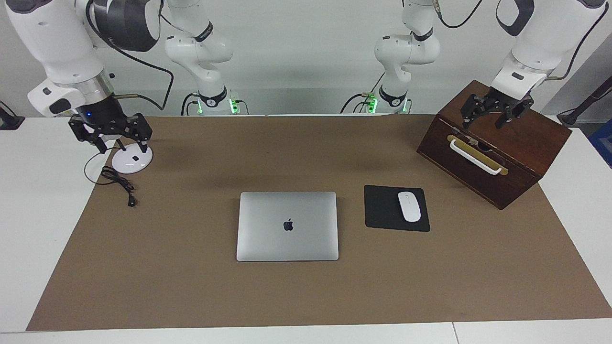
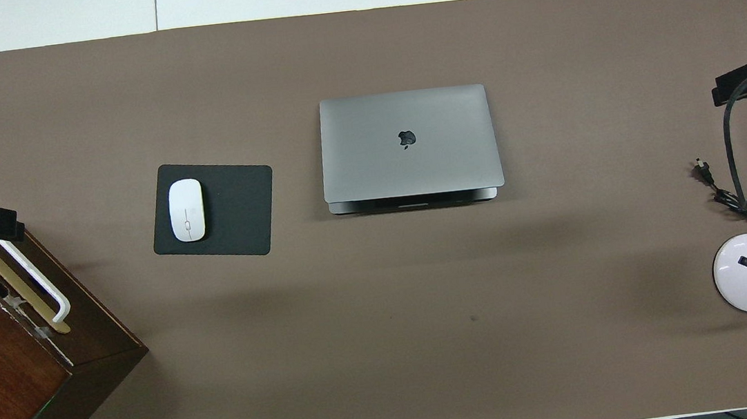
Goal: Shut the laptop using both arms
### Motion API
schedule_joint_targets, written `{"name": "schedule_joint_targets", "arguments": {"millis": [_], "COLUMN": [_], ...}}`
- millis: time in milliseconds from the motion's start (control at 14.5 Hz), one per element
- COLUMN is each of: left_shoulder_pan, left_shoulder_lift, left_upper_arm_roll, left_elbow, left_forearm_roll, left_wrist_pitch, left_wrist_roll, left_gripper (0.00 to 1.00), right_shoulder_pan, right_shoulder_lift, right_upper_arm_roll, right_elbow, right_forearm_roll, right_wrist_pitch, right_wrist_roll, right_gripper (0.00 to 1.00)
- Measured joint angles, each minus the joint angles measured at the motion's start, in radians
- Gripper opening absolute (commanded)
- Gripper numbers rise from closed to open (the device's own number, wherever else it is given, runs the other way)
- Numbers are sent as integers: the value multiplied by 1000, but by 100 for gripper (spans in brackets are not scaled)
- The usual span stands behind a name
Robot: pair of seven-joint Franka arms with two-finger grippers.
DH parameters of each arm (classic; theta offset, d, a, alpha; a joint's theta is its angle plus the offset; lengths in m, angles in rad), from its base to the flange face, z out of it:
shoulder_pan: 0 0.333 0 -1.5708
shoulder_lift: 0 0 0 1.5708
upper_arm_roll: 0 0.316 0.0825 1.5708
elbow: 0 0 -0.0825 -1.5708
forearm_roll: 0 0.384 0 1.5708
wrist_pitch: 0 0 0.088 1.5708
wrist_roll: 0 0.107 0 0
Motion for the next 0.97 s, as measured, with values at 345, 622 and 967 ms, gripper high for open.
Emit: {"name": "schedule_joint_targets", "arguments": {"millis": [345,622,967], "left_shoulder_pan": [0,1,8], "left_shoulder_lift": [0,0,0], "left_upper_arm_roll": [-3,0,1], "left_elbow": [0,0,0], "left_forearm_roll": [-11,-21,-42], "left_wrist_pitch": [0,0,0], "left_wrist_roll": [0,0,0], "left_gripper": [100,100,100], "right_shoulder_pan": [0,0,0], "right_shoulder_lift": [0,0,0], "right_upper_arm_roll": [0,0,0], "right_elbow": [0,0,0], "right_forearm_roll": [0,0,0], "right_wrist_pitch": [0,0,0], "right_wrist_roll": [0,0,0], "right_gripper": [100,100,100]}}
